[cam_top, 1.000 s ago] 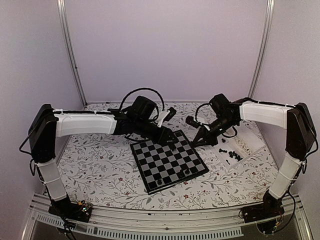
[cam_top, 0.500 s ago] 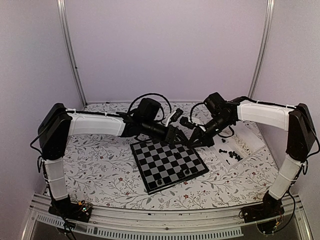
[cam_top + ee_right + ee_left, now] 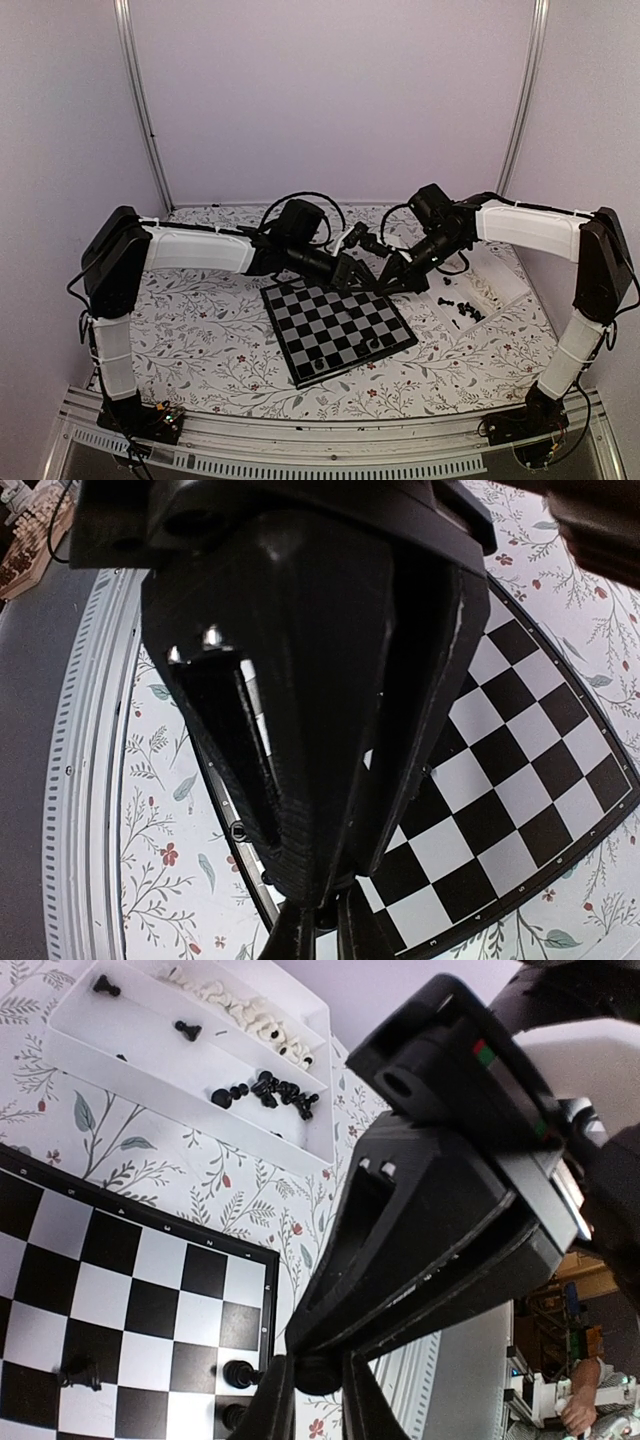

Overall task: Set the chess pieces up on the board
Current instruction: Place the chess piece on the chessboard.

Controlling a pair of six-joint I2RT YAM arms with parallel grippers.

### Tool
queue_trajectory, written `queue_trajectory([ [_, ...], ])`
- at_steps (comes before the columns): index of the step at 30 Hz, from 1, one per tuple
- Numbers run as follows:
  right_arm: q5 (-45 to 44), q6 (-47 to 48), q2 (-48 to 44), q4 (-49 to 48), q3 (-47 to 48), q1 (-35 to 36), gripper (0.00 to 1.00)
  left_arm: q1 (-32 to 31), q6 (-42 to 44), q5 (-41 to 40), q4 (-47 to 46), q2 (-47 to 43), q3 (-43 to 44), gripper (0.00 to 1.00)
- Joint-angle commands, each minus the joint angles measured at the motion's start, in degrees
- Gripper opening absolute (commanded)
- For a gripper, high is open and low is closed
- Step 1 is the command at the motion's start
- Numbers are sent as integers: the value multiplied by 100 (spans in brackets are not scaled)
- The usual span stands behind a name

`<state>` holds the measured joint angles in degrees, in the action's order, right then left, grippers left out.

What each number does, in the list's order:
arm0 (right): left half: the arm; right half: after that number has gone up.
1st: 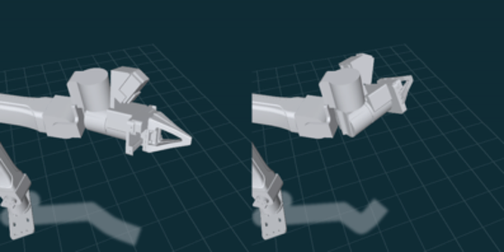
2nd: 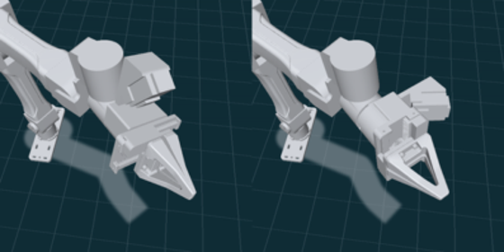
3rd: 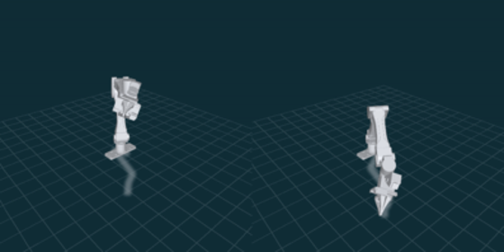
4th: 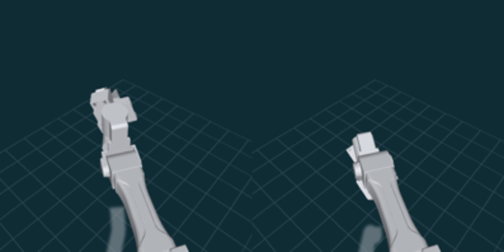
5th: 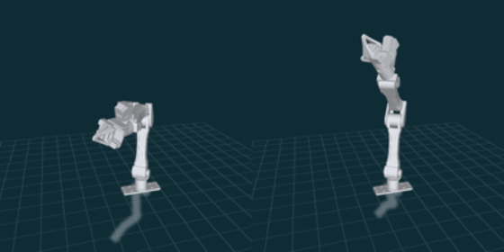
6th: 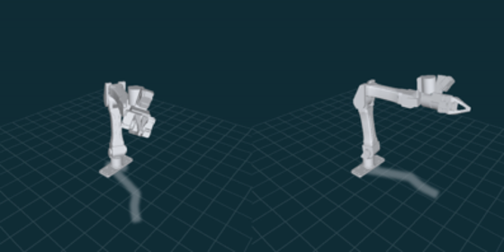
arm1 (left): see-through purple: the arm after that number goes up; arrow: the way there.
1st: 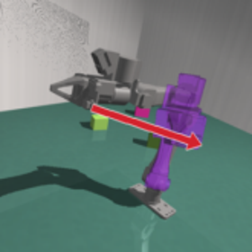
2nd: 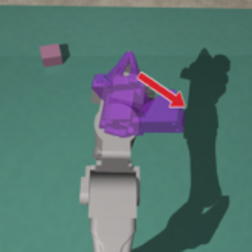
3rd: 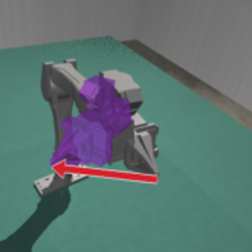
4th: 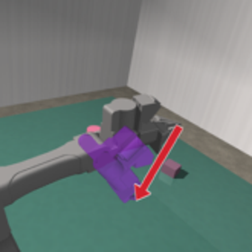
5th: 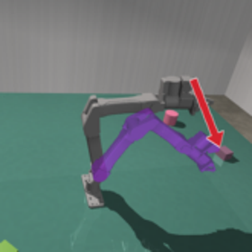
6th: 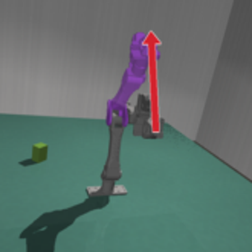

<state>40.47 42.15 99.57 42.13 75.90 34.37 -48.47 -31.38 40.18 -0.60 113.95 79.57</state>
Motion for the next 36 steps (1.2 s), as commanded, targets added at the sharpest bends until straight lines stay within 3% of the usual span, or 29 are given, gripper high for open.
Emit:
queue_trajectory([
  [1, -30, -49, -205, -7, 101, 45, 10, 52, 14, 104, -160, 105, 164, 10],
  [5, 11, -128, -326, 28, 48, -41, 27, 81, 5, -35, -295, -1, 142, 6],
  [10, 1163, -872, -839, -443, -24, -953, 42, 109, -373, -542, -1510, -426, -342, 5],
  [14, 2220, -2109, -1090, -1369, -221, -1551, 45, 109, -850, -933, -2870, -645, -778, 6],
  [19, 2860, -3889, -986, -2644, -583, -1613, 47, 44, -1067, -1511, -3960, -777, -1129, 5],
  [23, 3474, -5340, -760, -3576, -793, -1594, 50, 0, -1069, -1700, -4133, -775, -1104, 5],
  [28, 3714, -6057, -492, -4142, -809, -1515, 51, -61, -1083, -1659, -4124, -629, -949, 6],
  [36, 3772, -6440, -309, -4504, -765, -1451, 49, -141, -1091, -1488, -4063, -398, -660, 6],
])
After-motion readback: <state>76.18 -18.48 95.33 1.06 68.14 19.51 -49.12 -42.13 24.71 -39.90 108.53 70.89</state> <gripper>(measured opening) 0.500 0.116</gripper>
